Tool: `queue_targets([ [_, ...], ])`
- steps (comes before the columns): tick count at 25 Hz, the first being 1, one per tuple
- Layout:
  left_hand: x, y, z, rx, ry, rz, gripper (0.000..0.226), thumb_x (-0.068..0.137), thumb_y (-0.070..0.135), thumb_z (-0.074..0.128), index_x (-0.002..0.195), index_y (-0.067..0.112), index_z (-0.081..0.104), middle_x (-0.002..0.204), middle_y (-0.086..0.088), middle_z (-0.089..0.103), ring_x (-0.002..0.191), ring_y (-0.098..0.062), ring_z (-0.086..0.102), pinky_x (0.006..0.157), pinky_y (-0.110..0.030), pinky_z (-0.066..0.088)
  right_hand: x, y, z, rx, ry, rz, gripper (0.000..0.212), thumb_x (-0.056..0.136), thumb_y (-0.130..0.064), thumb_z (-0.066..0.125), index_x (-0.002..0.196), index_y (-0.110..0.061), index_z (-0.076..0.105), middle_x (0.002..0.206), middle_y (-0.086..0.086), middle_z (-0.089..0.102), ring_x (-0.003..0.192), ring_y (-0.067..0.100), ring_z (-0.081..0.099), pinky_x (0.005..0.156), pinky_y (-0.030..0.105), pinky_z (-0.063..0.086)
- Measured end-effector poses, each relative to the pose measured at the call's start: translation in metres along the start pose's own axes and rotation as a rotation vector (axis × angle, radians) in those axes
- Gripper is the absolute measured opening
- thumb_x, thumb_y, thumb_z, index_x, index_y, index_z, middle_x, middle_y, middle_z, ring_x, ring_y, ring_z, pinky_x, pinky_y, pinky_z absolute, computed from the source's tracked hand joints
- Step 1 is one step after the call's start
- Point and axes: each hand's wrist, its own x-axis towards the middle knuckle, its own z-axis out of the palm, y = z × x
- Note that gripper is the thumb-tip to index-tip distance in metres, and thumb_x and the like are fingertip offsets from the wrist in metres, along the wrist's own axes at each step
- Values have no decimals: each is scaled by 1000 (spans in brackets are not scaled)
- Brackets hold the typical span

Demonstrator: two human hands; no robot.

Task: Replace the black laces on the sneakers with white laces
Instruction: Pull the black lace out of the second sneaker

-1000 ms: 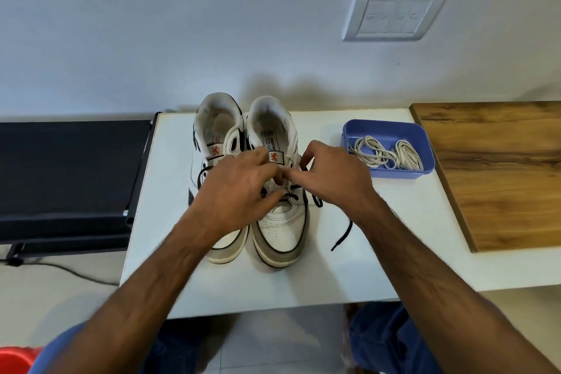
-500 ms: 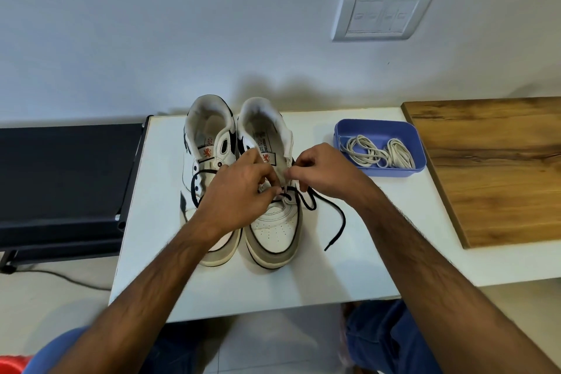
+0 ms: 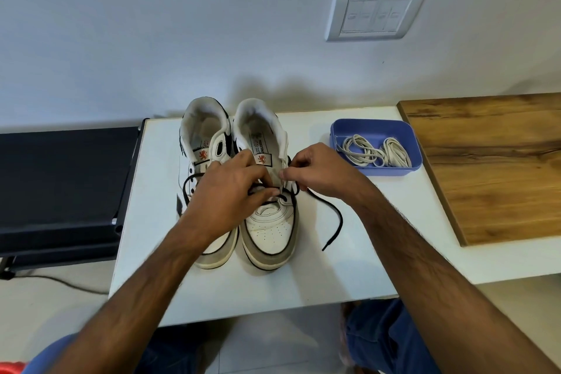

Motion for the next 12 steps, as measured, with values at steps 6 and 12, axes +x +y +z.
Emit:
queue_targets([
  [6, 3, -8, -16, -837, 59, -285, 23, 99, 29, 59, 83, 13, 64, 89, -2, 62, 84, -21, 60, 82, -37, 49, -1, -1, -3, -35, -12, 22, 27, 88, -34, 73, 73, -12, 74, 53, -6, 61, 46, 2, 50, 55, 24, 38],
  [12, -7, -7, -39, -1175, -8, -271, 21, 100, 23, 55, 81, 16, 56, 80, -9, 70, 73, -25, 65, 70, -34, 53, -2, -2, -3, -42, -13, 28, 29, 88, -36, 73, 83, -8, 77, 61, -1, 65, 53, 7, 54, 54, 23, 38],
])
